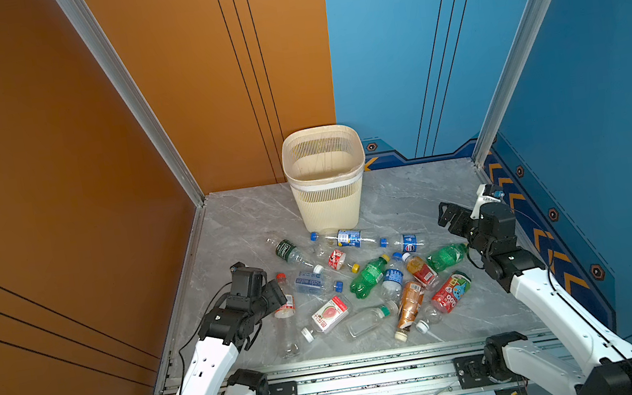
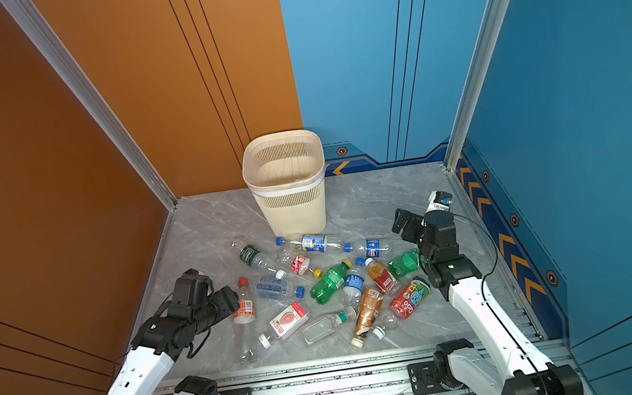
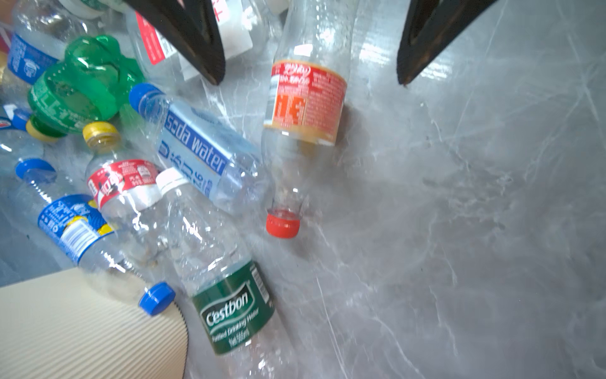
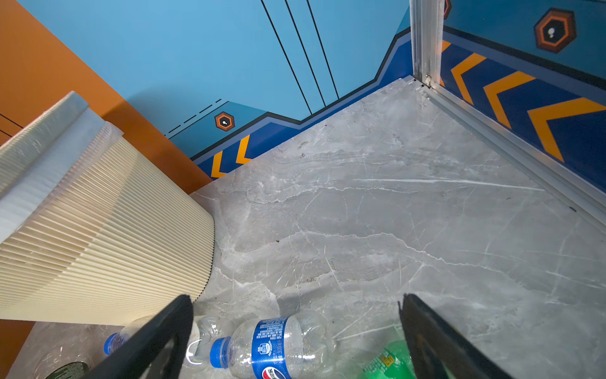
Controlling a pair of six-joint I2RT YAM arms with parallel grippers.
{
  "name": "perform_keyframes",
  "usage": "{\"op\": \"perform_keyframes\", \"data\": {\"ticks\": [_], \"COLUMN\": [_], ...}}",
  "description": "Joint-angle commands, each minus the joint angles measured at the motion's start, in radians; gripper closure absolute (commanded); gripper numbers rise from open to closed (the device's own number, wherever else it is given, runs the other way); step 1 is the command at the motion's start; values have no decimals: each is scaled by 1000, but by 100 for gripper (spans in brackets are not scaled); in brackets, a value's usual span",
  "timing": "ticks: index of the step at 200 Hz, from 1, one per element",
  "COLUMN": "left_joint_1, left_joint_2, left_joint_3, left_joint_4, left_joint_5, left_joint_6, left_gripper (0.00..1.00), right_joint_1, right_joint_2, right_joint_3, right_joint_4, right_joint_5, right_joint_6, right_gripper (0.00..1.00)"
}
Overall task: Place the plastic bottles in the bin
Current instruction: 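Lower the left gripper onto the clear Coca-Cola bottle while the right arm rises, then close the left gripper on the Coca-Cola bottle and lift it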
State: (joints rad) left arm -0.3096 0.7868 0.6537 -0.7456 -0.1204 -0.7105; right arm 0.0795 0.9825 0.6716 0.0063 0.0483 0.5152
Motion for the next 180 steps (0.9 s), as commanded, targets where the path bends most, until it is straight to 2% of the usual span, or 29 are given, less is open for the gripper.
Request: {"op": "perform_keyframes", "data": {"ticks": [1, 58, 94, 180], "left_joint_1": [-53, -151, -156, -155], "left_joint_2": [-6, 67, 143, 264], "left_joint_3": [-41, -55, -78, -132], "left_joint_4": [-101, -84, -26, 52], "left_joint_5": [-12, 3, 60, 55], "left_joint_6": [-105, -121, -115, -116], "left_gripper": [18, 15, 15, 16], "right_joint_1": [2, 2, 2, 0], "right_joint_2": [19, 49, 43, 27], "right_joint_3": [-1, 1, -6, -18], "right_joint_4": [-19, -9, -11, -18], "right_joint_5": [12, -7, -10, 5], "right_joint_6": [22, 40, 49, 57], "right_gripper": [1, 1, 0, 1]}}
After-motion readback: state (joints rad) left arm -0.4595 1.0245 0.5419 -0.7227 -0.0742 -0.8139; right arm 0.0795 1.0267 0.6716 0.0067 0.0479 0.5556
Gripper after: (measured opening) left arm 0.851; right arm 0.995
